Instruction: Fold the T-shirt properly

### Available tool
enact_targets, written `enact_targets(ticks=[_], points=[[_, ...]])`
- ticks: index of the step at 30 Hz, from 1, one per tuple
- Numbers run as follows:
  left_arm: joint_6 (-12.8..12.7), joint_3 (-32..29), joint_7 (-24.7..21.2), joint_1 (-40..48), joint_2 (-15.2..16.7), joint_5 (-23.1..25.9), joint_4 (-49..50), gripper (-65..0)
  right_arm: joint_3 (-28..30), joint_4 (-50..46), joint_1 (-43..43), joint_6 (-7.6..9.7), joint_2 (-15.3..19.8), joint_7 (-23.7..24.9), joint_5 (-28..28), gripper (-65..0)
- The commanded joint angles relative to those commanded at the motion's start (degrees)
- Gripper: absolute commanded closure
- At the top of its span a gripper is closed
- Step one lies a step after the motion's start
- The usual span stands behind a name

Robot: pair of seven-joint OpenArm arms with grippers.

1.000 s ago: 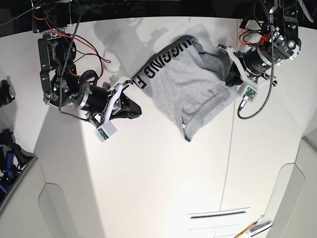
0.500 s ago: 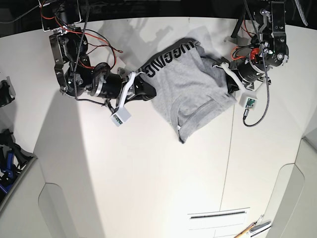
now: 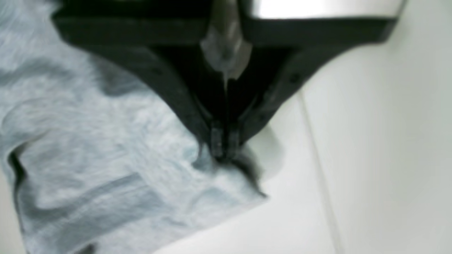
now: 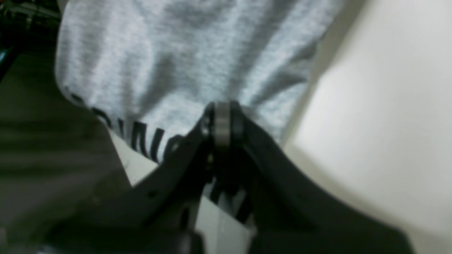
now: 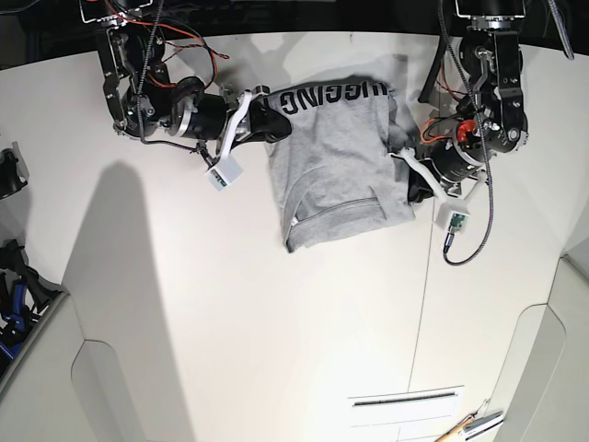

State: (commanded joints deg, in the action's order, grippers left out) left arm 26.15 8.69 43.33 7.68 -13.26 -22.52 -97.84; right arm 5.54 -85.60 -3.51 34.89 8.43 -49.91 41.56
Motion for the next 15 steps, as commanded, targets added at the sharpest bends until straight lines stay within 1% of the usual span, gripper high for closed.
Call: enact_targets(ticks=[3,5,7,10,11,15], points=[[-0.02,0.02,3.21,1.05,-2.05,-1.73,-4.57,0.0,-3.26,-5.18,-0.07,-0.02,0.48,-4.72,0.02,0.0],[0.0,0.02,3.48,3.89,-3.32,-2.54,-8.94,0.0,-6.16,-8.59,-0.39,-0.02,0.46,-8.55,0.09,0.0],[-0.02,0.04,3.48,7.85,-4.42,-2.49,-13.38,0.0,-9.09,-11.58,-1.51,-0.02,1.01,-10.38,1.42,0.0],[-1.64,1.7,3.45,14.21,-4.85,-2.54,-18.95,0.0,-11.56,-14.99,-4.11,-0.02,4.98,-10.36,6.69,0.0],[-1.73,2.97,3.45,16.39,-4.85,-2.54,-20.44,0.0,-11.98,-15.87,-5.18,-0.02,6.6,-10.38,7.65,0.0],[-1.46,9.57,3.52,25.51,-4.85,-3.06,-23.5,0.0,-12.33,-18.53,-11.17,0.0,12.79,-10.38,9.03,0.0]])
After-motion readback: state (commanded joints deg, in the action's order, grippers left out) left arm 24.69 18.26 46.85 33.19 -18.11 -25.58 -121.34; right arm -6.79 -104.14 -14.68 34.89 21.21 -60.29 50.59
